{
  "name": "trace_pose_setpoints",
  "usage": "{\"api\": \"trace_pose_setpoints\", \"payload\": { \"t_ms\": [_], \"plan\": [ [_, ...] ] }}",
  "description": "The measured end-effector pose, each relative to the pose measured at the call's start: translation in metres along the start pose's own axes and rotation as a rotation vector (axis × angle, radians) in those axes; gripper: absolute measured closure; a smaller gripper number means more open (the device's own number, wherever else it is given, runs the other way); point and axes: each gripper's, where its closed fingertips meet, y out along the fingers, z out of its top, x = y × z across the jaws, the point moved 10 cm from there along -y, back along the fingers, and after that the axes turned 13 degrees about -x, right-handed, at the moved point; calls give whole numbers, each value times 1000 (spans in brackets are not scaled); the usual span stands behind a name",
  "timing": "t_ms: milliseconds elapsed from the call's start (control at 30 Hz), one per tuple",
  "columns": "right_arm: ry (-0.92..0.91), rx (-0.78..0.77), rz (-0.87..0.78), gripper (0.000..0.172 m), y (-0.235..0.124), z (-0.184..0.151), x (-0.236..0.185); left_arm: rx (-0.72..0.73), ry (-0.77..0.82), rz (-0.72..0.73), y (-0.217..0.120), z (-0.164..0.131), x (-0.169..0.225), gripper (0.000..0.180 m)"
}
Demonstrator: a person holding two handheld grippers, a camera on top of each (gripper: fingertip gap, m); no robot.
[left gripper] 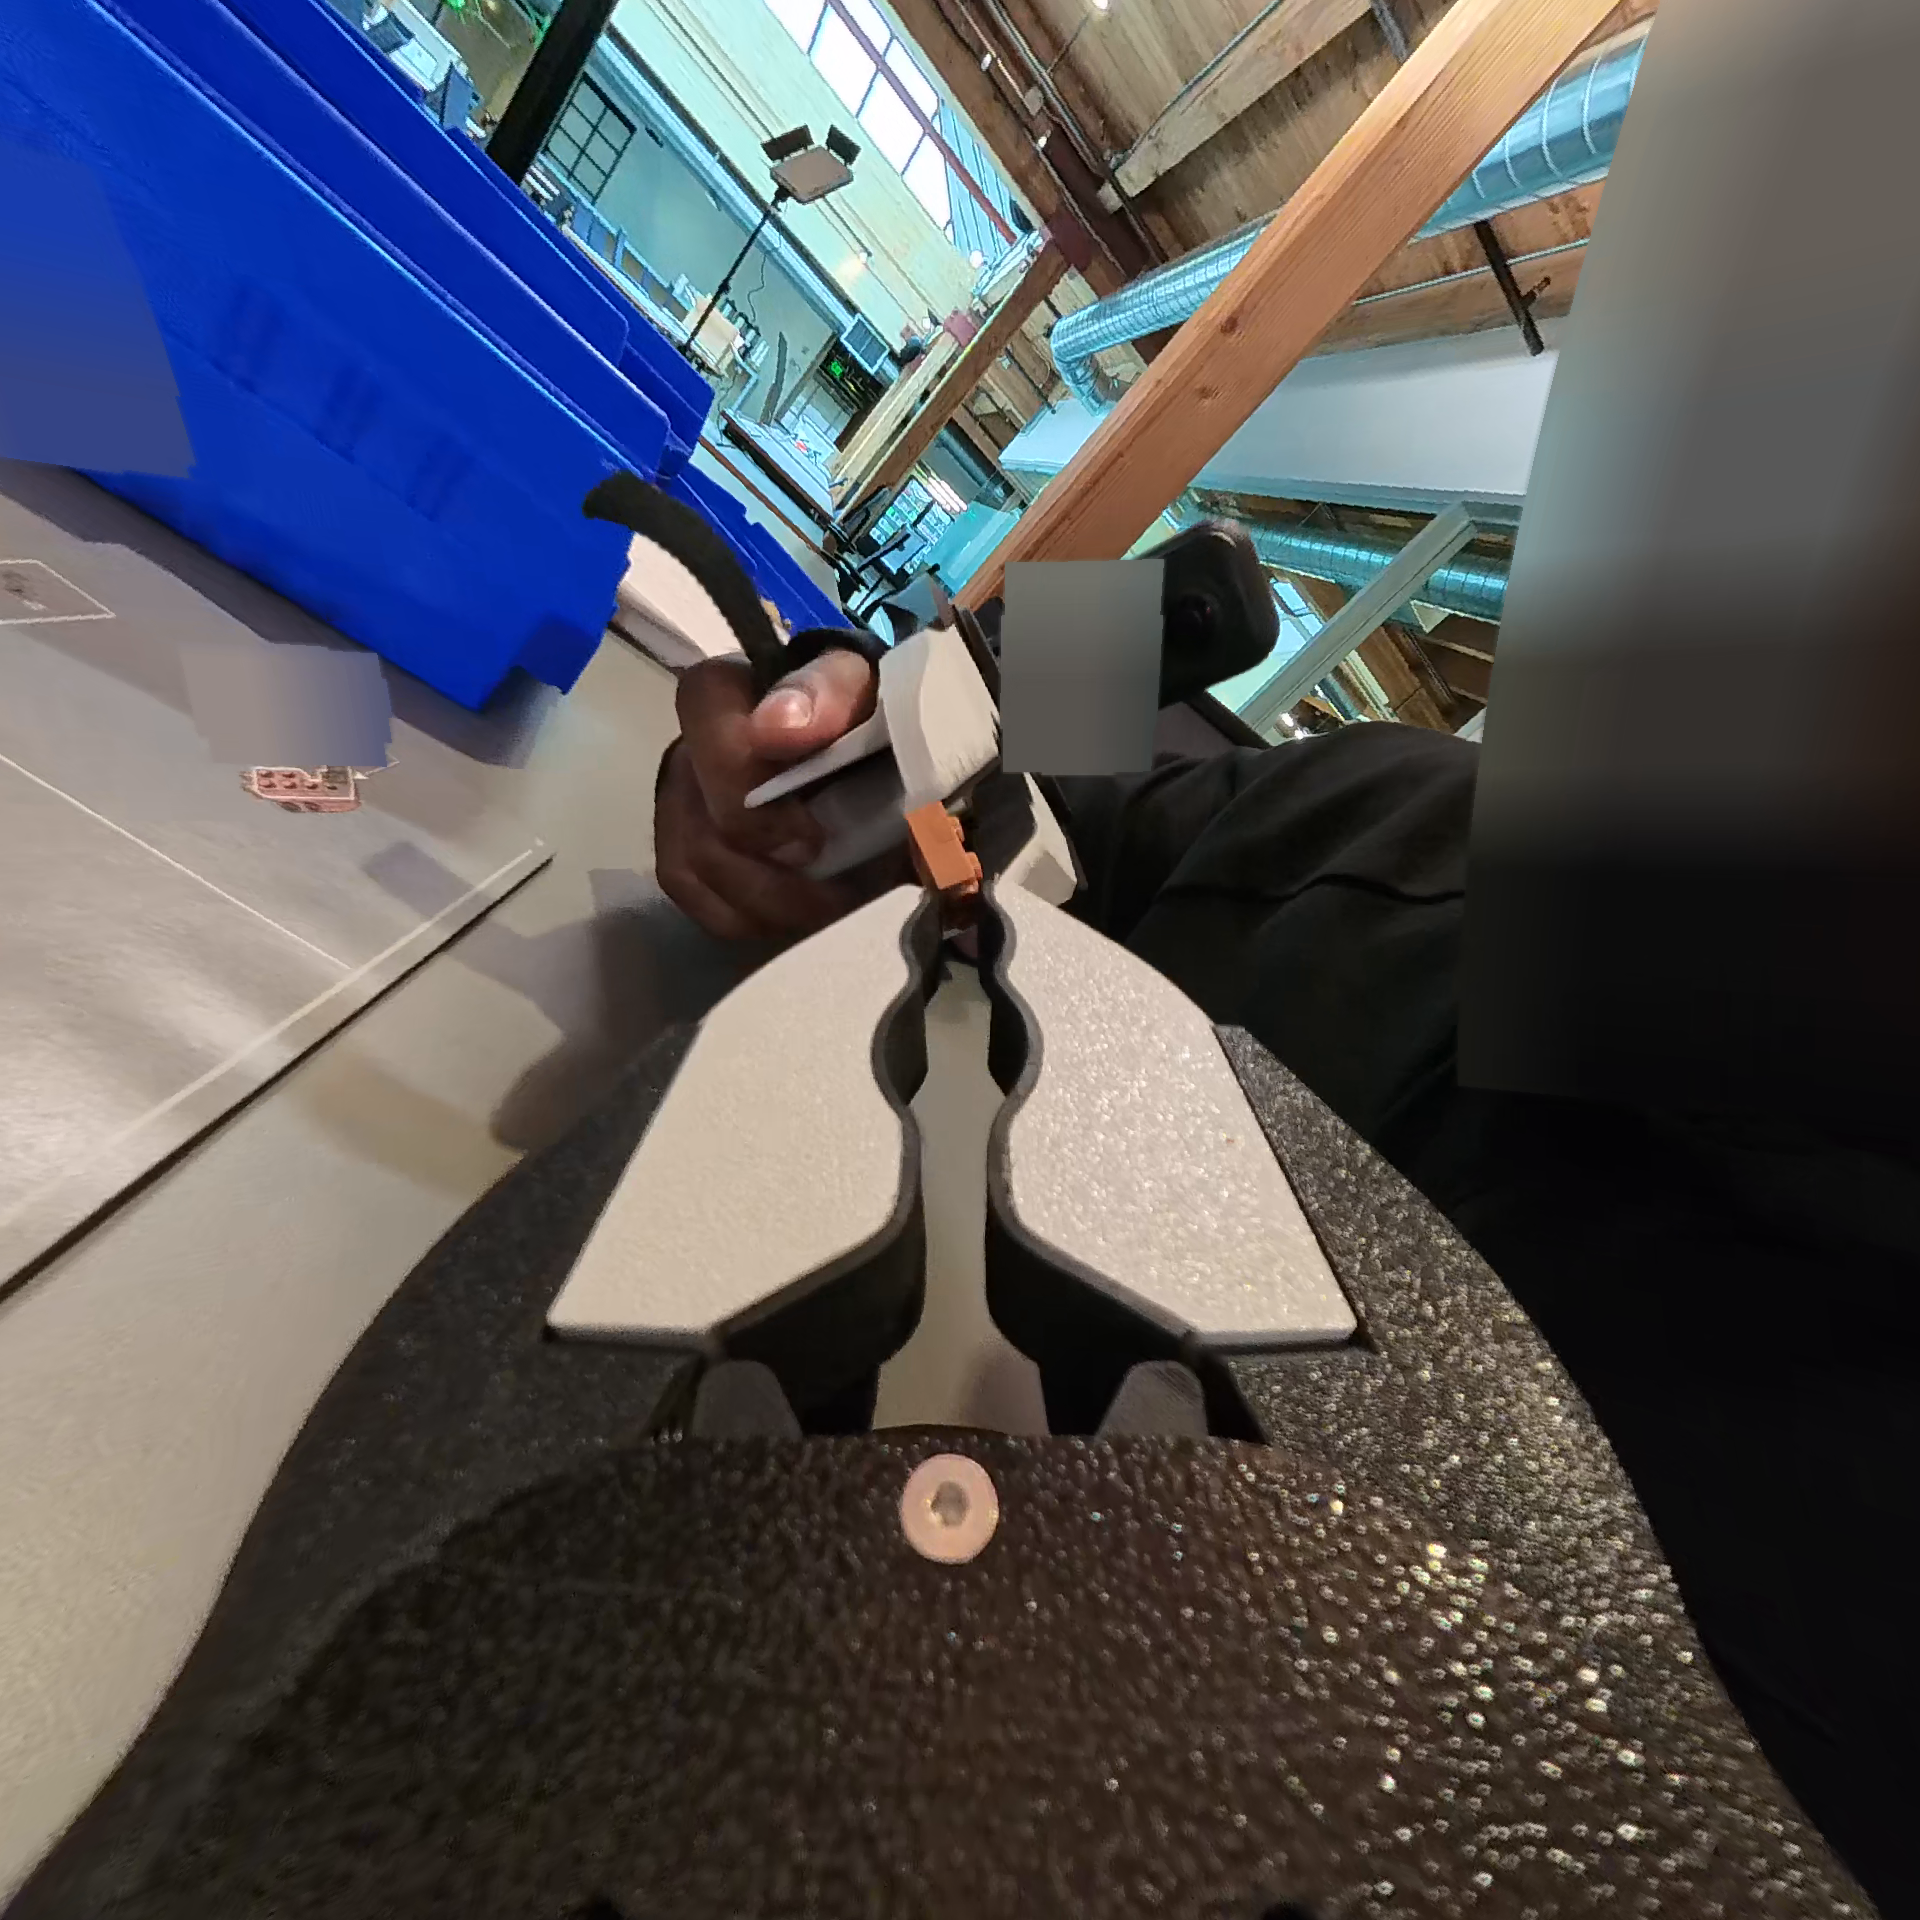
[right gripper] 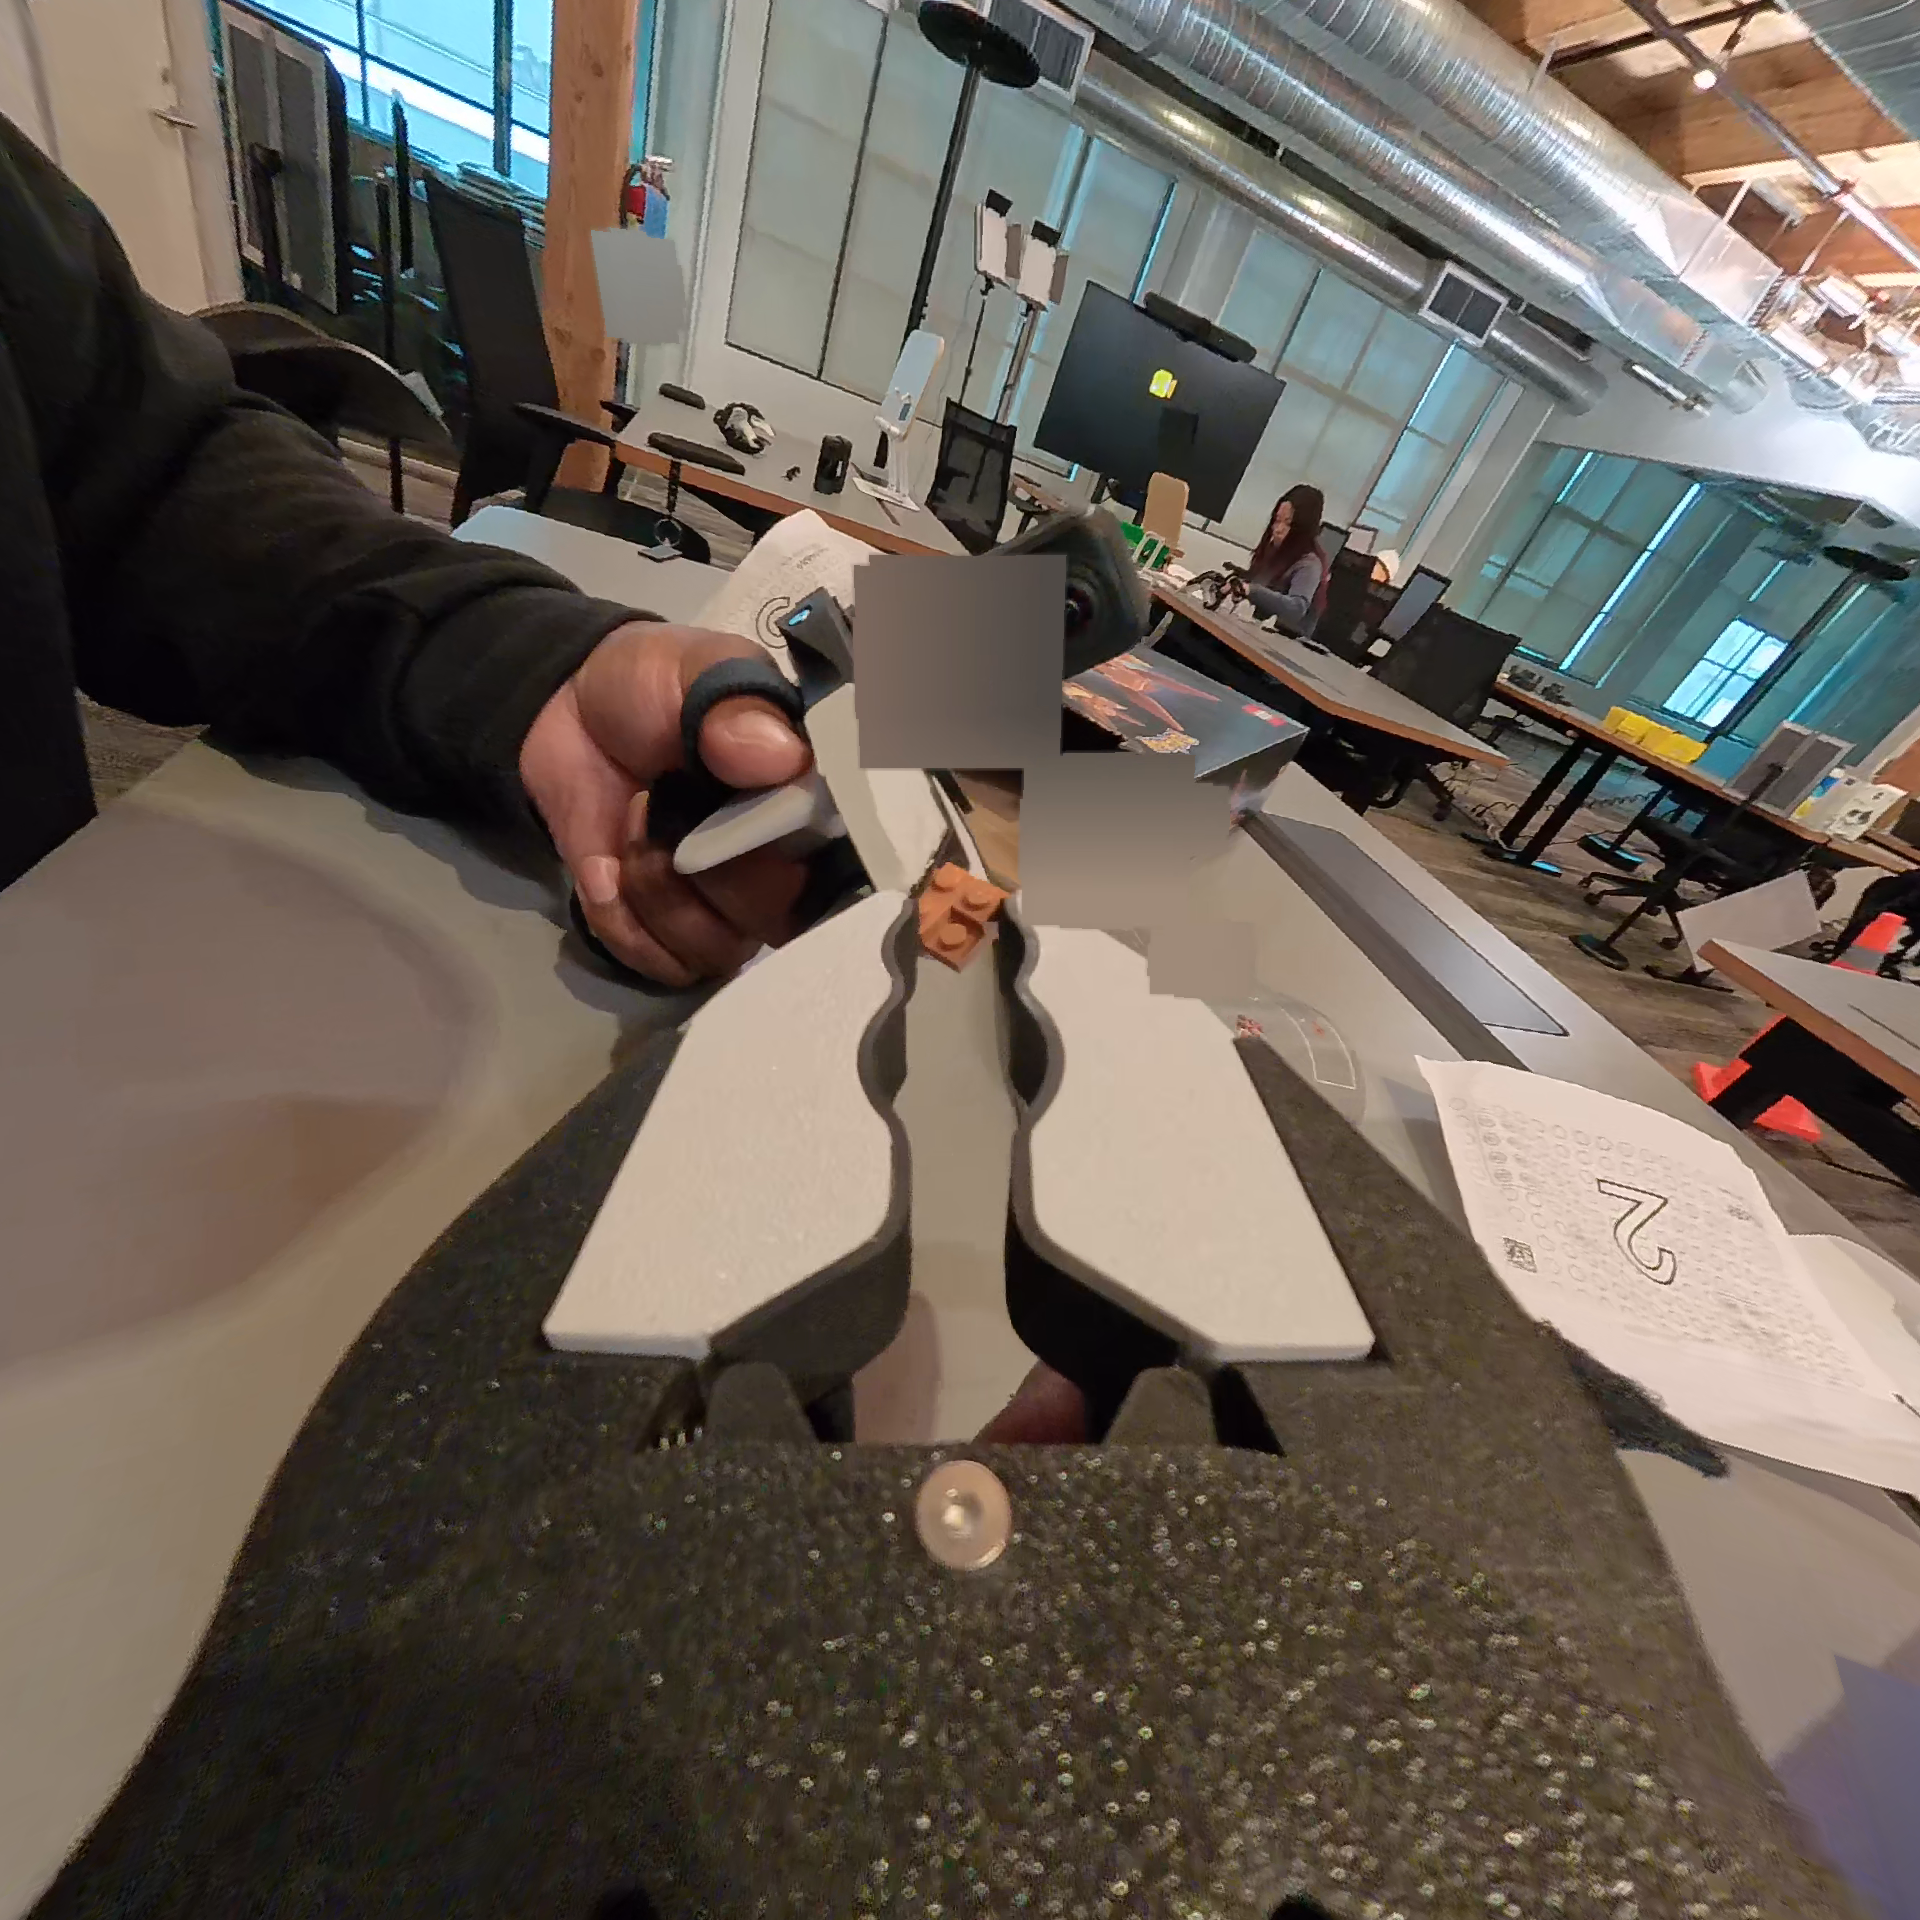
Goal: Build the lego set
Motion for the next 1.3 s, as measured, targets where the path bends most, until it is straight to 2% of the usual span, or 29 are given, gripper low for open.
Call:
{"api": "trace_pose_setpoints", "payload": {
  "t_ms": [267, 600, 933, 1300],
  "plan": [
    [11, -50, 78, 156, 0, -2, 1, -60, -14, 20, 1, -2, -1, 175],
    [-71, -133, 113, 152, -1, -3, -1, -117, -29, 46, 4, -4, -2, 175],
    [-151, -188, 228, 152, -5, 0, -1, -197, -33, 12, 9, -8, 0, 175],
    [-136, -173, 330, 153, -7, 2, -3, -267, -18, -41, 15, -10, 3, 175]
  ]
}}
